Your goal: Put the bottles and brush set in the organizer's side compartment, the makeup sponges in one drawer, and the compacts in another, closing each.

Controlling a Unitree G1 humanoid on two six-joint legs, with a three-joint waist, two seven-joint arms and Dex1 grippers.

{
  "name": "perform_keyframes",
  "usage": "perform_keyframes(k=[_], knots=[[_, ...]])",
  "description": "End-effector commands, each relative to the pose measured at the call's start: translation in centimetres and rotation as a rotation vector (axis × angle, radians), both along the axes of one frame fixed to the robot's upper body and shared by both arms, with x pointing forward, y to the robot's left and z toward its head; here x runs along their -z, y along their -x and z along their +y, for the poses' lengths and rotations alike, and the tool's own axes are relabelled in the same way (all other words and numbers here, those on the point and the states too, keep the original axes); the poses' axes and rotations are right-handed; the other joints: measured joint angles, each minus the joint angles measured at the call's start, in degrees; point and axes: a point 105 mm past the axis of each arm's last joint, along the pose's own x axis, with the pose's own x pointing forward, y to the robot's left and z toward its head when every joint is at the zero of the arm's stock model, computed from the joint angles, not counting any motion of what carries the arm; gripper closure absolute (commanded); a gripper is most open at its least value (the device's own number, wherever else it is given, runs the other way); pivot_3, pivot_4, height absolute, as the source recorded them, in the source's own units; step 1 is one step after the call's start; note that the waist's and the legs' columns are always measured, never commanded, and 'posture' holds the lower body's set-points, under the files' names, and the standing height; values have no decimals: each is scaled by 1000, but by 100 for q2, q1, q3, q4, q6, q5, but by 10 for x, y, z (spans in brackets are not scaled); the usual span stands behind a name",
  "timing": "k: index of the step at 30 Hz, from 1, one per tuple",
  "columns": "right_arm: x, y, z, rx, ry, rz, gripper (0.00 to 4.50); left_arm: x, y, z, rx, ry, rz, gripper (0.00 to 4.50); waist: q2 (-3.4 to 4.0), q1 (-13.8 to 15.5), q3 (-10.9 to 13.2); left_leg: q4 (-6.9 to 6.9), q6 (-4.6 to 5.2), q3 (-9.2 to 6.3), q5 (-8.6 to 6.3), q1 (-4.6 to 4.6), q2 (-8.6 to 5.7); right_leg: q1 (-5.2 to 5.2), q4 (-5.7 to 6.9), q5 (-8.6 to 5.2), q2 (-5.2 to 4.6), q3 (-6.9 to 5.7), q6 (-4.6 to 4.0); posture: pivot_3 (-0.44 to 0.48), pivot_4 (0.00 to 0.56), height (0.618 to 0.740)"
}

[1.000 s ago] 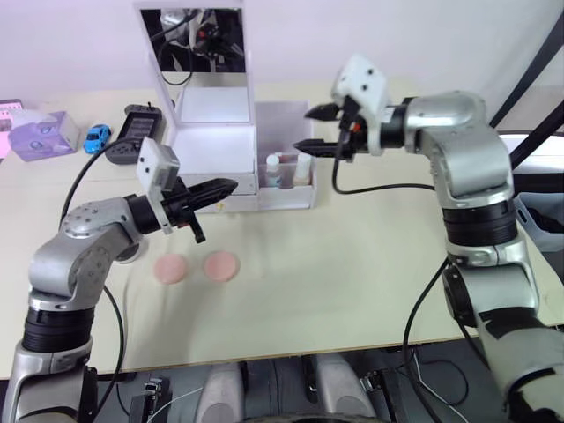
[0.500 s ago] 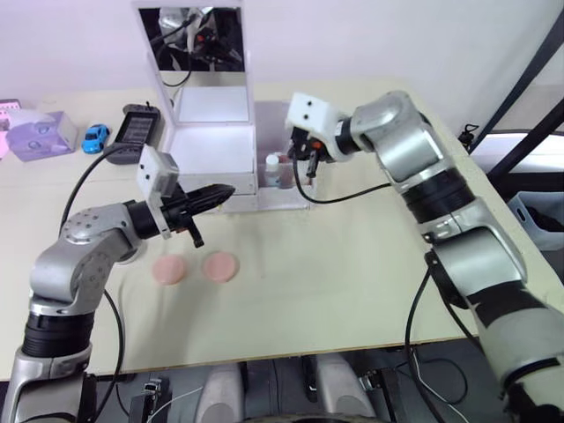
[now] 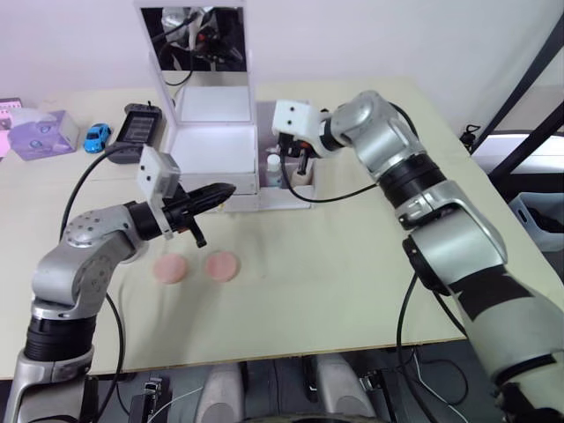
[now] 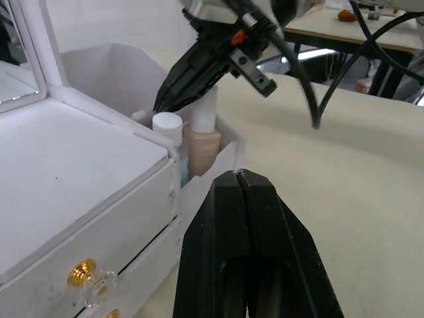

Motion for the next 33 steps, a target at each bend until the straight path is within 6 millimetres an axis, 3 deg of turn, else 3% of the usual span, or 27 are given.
perform_keyframes(k=[1, 11, 17, 21, 25, 29, 33], knots=[[-26, -13, -2, 40, 43, -169, 4485, -11, 4, -2, 4, 6, -58, 4500, 0, 1, 0, 0, 0, 0, 0, 0, 0, 0, 0, 0, 0, 0, 0, 0, 150, 740], [-38, -35, -9, 162, -16, -400, 4485, -10, 3, -8, 17, 16, -60, 4500, 0, -18, 0, -8, 0, 0, 0, 1, 0, -2, 0, 0, 1, 0, 0, 0, 150, 740], [-59, -36, -2, 171, -161, -532, 4485, -10, 1, -9, 22, 18, -61, 4500, 0, -17, 0, -7, 0, 0, 0, 0, 0, -2, -1, 0, 1, 1, 0, 0, 150, 740], [-68, -32, -1, 140, -235, -485, 4485, -12, -1, -7, 18, 17, -67, 4500, 0, -16, 0, -7, 0, -1, 0, 0, 0, -2, 0, 0, 1, 1, 0, 0, 150, 740], [-79, -18, 1, 27, -298, -318, 4485, -15, -1, -1, 7, 12, -74, 4500, 1, -7, 1, -6, 0, -1, 0, 0, 0, -1, 0, 1, 1, 1, 1, 0, 150, 740], [-102, 18, -3, -140, -380, -119, 4485, -18, -1, 8, -6, 4, -79, 4500, 4, 6, 4, -8, 0, -2, 0, -2, 0, -1, 0, 0, 1, 0, 5, 0, 150, 740], [-108, 53, -37, -178, -449, -19, 4485, -22, 0, 22, -27, -22, -81, 4500, -6, 49, -1, -10, 1, -10, -1, -1, 0, 0, 6, -7, 1, -7, 15, 0, 150, 740]])
